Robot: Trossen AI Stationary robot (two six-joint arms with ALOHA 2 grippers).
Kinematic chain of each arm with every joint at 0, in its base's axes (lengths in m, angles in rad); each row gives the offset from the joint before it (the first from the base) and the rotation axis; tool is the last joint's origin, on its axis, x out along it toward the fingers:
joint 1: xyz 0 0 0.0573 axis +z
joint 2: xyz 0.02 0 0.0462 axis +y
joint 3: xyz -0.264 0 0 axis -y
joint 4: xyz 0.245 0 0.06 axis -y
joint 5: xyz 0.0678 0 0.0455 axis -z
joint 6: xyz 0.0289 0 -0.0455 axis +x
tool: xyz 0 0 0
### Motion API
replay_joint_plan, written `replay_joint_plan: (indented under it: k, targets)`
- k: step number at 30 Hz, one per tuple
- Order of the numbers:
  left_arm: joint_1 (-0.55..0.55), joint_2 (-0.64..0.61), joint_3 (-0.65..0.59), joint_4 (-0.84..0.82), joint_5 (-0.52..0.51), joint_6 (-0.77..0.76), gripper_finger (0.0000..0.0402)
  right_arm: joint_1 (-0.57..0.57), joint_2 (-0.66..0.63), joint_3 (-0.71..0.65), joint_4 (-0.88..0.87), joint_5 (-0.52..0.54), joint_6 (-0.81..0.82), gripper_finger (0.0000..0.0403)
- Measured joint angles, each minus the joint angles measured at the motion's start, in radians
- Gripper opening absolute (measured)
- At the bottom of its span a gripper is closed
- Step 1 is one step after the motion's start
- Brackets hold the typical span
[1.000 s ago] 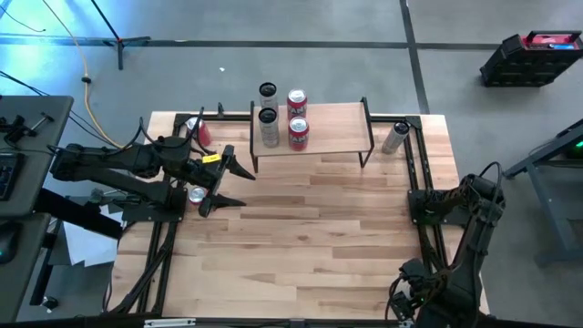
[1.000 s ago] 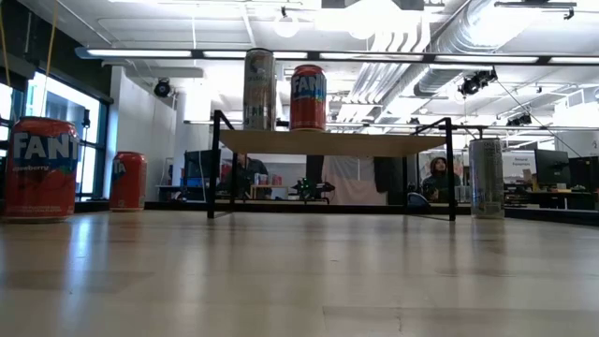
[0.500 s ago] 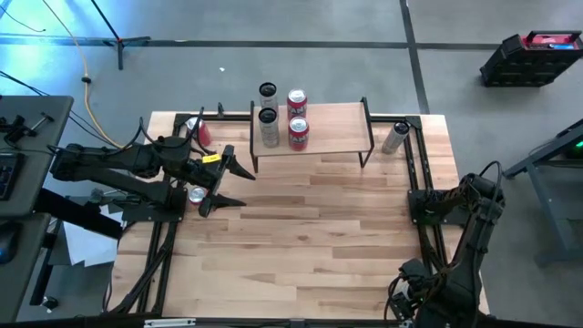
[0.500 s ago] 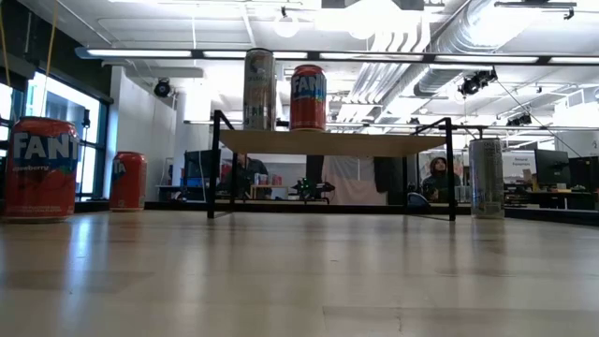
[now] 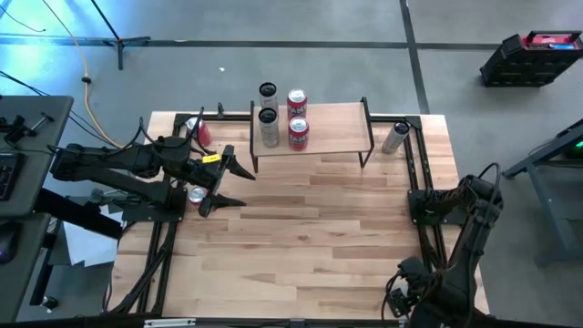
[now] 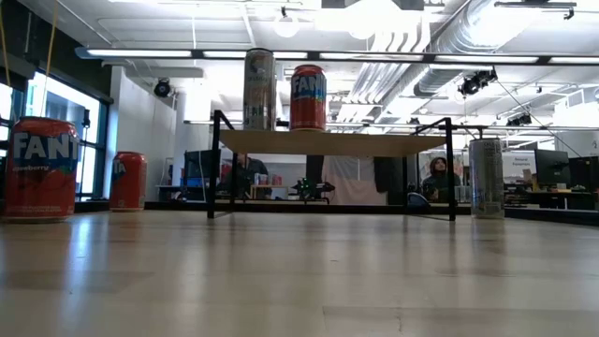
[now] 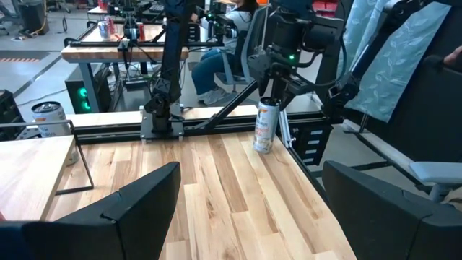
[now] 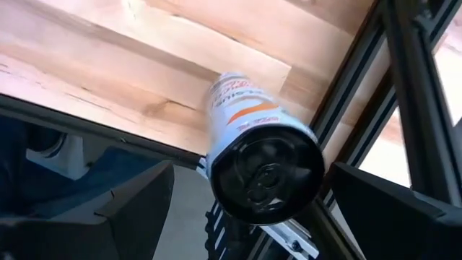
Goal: Place canned beverage on shelf
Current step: Put the white yellow soda can on the shelf
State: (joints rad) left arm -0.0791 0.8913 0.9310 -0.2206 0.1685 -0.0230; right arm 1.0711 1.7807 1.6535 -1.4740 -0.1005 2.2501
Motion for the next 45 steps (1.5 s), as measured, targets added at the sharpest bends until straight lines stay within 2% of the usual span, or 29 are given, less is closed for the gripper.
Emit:
replay_joint_plan:
  k: [19, 26, 36, 45]
  targets:
    - [0.0, 0.0, 0.0, 0.0, 0.0, 0.0, 0.0328, 0.003, 0.013, 0.0, 0.022, -0.004, -0.012, 0.0355]
    - [0.0, 0.0, 0.0, 0.0, 0.0, 0.0, 0.0328, 0.002, 0.013, 0.0, 0.056, 0.031, -0.054, 0.0355]
    - [0.0, 0.0, 0.0, 0.0, 0.0, 0.0, 0.0328, -0.015, 0.02, 0.0, 0.038, 0.026, -0.015, 0.0355]
    - [0.0, 0.0, 0.0, 0.0, 0.0, 0.0, 0.0328, -0.019, 0.054, -0.001, 0.053, 0.012, -0.086, 0.0355]
